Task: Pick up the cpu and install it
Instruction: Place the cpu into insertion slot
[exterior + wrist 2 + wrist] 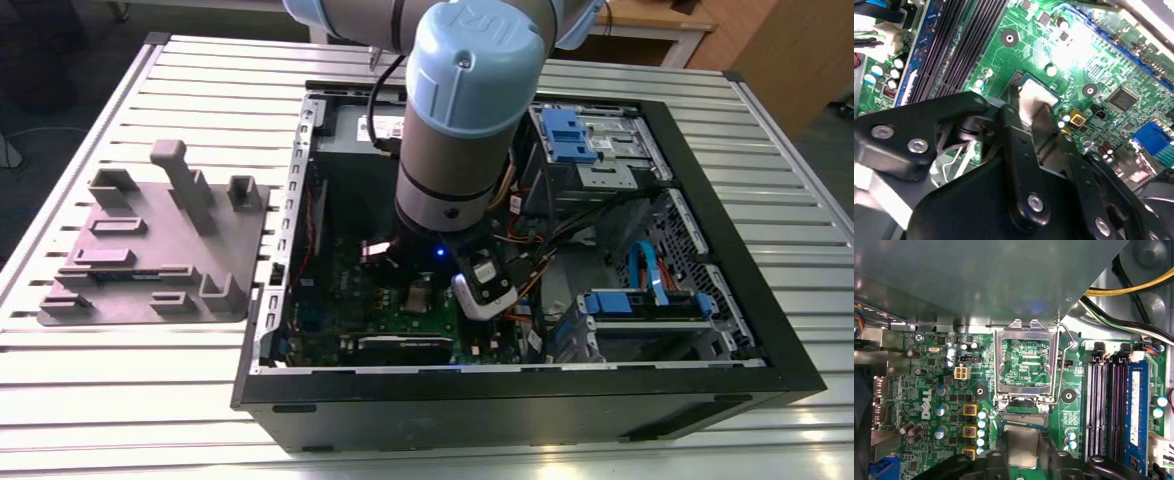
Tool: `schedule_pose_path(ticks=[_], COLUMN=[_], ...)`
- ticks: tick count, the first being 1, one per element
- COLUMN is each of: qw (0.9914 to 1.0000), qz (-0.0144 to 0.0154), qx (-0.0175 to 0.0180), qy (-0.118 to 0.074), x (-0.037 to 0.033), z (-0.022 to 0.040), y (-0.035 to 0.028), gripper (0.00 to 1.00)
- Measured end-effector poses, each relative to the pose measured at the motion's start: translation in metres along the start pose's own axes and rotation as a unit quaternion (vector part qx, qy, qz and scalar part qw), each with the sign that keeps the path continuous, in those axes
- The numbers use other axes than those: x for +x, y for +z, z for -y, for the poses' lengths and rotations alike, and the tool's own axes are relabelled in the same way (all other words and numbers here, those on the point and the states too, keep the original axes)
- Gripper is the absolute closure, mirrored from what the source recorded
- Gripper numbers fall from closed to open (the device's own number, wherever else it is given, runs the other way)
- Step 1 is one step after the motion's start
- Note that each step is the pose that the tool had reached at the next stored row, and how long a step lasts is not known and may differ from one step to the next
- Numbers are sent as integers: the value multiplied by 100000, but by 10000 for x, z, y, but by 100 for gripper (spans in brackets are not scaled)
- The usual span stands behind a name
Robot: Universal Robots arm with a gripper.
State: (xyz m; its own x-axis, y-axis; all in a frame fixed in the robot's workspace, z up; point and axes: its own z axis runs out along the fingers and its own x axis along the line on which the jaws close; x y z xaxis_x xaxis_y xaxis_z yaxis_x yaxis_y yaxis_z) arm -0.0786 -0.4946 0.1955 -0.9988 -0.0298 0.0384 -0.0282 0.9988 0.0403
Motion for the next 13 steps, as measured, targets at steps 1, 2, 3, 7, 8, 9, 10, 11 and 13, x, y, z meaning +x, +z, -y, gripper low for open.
schedule_pose_path(ticks=[1,2,3,7,8,9,10,11,13], qw=[100000,100000,100000,100000,100000,100000,100000,100000,99998], qz=[-47,-84,-138,-247,-245,-253,-246,-240,-234], qx=[17,9,12,-11,-15,-54,-92,-104,-115], qy=[-12,-28,-45,-52,-51,-52,-42,55,505], x=[0,0,1,2,1,2,1,1,1], z=[1,0,-1,-3,-3,-2,-2,-2,0], y=[-8,-18,-36,-64,-60,-55,-49,-42,-35], gripper=[62,62,62,60,60,54,54,54,54])
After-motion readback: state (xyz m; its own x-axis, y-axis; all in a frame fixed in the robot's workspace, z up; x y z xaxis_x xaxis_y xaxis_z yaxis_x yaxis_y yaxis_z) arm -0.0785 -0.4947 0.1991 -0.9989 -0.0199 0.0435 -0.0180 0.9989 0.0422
